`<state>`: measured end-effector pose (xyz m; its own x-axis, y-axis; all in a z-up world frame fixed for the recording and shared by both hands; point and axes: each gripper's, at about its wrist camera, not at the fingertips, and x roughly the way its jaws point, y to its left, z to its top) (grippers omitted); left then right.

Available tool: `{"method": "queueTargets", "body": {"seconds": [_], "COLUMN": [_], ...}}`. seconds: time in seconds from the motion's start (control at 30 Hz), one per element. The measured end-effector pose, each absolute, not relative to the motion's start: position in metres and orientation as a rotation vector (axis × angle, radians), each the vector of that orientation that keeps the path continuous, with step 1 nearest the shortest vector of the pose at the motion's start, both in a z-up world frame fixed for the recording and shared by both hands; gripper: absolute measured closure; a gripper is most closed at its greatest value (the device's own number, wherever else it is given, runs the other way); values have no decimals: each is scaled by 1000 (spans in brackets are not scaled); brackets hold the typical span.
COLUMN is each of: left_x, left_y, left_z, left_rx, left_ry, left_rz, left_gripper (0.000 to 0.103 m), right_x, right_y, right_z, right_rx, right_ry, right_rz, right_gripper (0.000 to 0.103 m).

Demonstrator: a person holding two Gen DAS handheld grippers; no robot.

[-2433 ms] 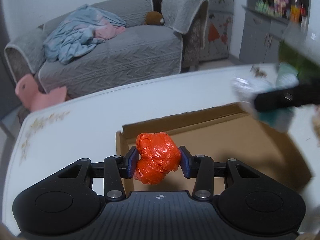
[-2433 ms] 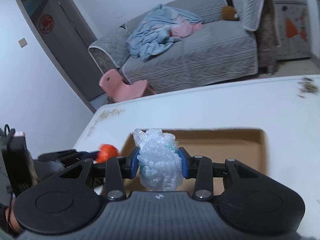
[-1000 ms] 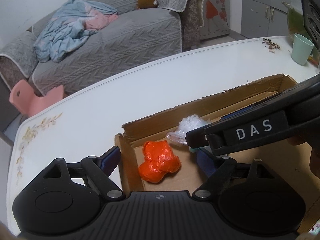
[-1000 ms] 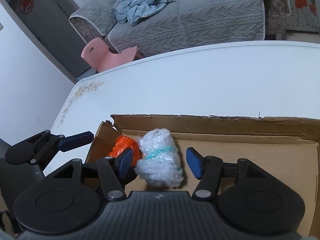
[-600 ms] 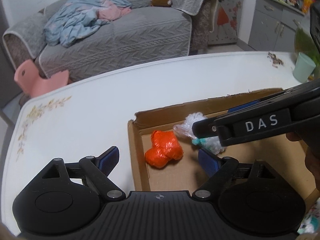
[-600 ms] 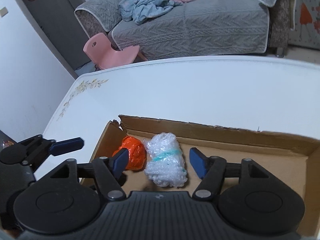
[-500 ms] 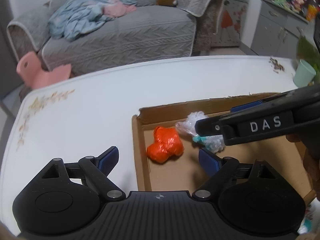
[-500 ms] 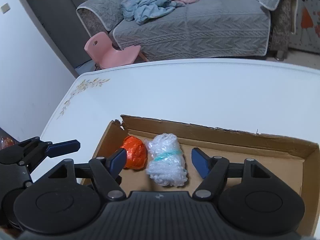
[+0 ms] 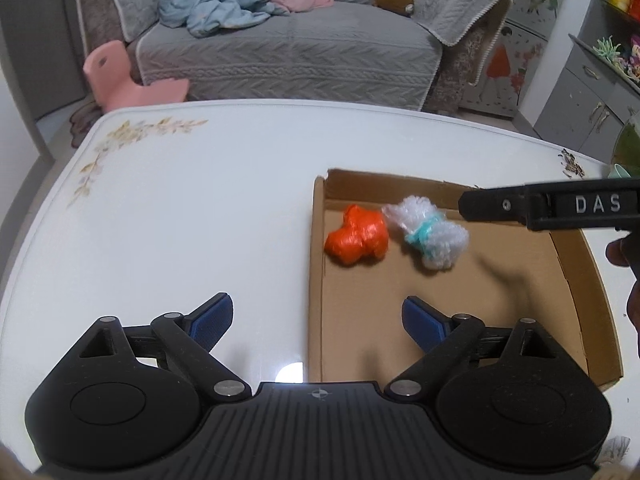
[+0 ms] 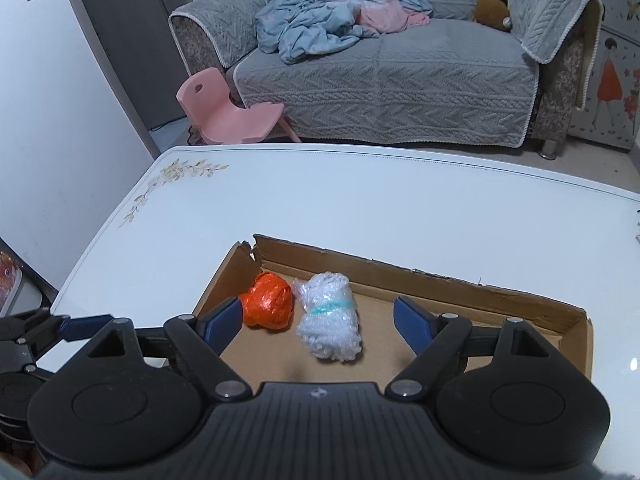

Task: Organize objects
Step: 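Grasp the clear plastic bottle bundle with the left gripper while the right grasps a white cloth roll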

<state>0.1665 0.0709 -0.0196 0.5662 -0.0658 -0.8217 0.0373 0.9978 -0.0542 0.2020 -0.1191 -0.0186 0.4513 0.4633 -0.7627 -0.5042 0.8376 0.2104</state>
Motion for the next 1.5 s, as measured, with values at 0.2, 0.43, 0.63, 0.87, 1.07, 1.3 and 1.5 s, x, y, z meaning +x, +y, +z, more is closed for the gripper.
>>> {"method": "queueTargets", "body": {"seconds": [0.2, 0.43, 0.63, 0.87, 1.07, 1.3, 1.5], "left_x": [151, 128, 96, 65, 60, 71, 79], "left_y": [73, 77, 95, 109, 105, 101, 100], "left_z": [-18, -17, -32, -50, -65, -77, -83], "left_rx": [-55, -53, -85, -114, -87, -38, -10], "left_ry": [981, 967, 982, 986, 994, 1007, 993], "left_rz": [-42, -27, -2, 11, 17, 11, -27], "left_gripper": [8, 3, 3, 1, 1, 0, 0], "right_x": [190, 157, 98, 40, 28, 31, 18], "right_y": [-118, -145, -226, -323, -337, -316, -313], "right_z": [-13, 6, 13, -25, -49, -63, -76], "right_rx": [-62, -46, -24, 97, 175, 115, 108], "right_ry": [920, 902, 881, 1002, 1070, 1127, 1182], "right_rz": [602, 614, 519, 255, 191, 212, 203], "right_gripper": [22, 17, 11, 10, 10, 10, 10]}}
